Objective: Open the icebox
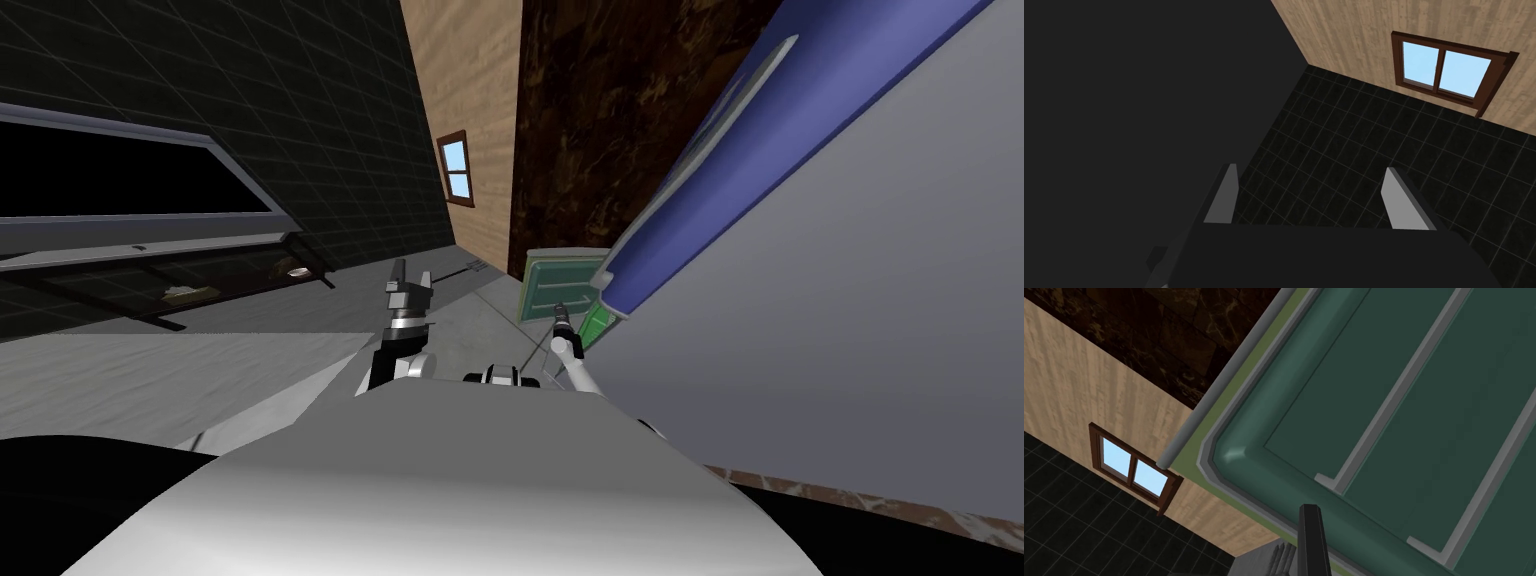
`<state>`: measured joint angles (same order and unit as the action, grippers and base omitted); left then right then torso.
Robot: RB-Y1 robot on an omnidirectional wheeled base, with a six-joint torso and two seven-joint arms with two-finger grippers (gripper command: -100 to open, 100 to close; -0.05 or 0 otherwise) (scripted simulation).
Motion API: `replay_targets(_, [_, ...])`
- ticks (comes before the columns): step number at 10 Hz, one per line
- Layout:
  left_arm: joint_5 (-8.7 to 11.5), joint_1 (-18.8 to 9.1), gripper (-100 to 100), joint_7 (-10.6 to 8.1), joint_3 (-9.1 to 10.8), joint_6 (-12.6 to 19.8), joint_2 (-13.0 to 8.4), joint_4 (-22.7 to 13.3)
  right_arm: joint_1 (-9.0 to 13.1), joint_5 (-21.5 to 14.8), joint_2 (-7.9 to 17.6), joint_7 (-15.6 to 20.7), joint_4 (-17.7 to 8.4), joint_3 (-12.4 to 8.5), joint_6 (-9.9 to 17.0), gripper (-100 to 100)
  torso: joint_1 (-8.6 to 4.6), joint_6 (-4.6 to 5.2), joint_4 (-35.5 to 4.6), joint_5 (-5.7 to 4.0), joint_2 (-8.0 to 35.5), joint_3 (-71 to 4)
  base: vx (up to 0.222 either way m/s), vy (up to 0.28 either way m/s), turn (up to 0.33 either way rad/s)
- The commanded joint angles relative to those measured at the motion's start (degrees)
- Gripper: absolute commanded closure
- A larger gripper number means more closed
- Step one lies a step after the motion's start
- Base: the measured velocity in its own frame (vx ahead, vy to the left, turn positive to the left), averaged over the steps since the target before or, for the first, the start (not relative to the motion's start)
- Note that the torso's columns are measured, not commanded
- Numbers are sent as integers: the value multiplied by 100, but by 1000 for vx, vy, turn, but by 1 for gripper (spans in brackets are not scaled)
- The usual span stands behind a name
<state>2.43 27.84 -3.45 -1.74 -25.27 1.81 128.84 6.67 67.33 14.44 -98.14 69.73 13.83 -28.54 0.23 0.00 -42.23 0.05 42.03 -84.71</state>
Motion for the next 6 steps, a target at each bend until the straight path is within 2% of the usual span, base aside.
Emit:
replay_targets(1, [0, 1, 0, 0, -1, 0, 1, 0, 74, 48, -93, 151, -98, -211, -48, 100, 17, -1, 5, 6, -14, -10, 221, 180, -72])
replay_targets(2, [0, 2, 0, 0, -1, -1, 1, 1, 74, 48, -93, 151, -98, -211, -48, 100, 4, -2, 6, 3, -18, -12, 193, 173, -7])
replay_targets(3, [0, 1, 0, 0, -1, -1, 1, 1, 100, 68, -129, 209, -135, -297, -67, 100, -17, -1, 0, -4, 11, 4, 120, 176, -37])
replay_targets(6, [0, 1, 0, 0, -1, 0, 1, 1, 180, 127, -236, 384, -247, -554, -122, 100, -16, 0, -4, -4, 20, 11, 204, 201, -70])
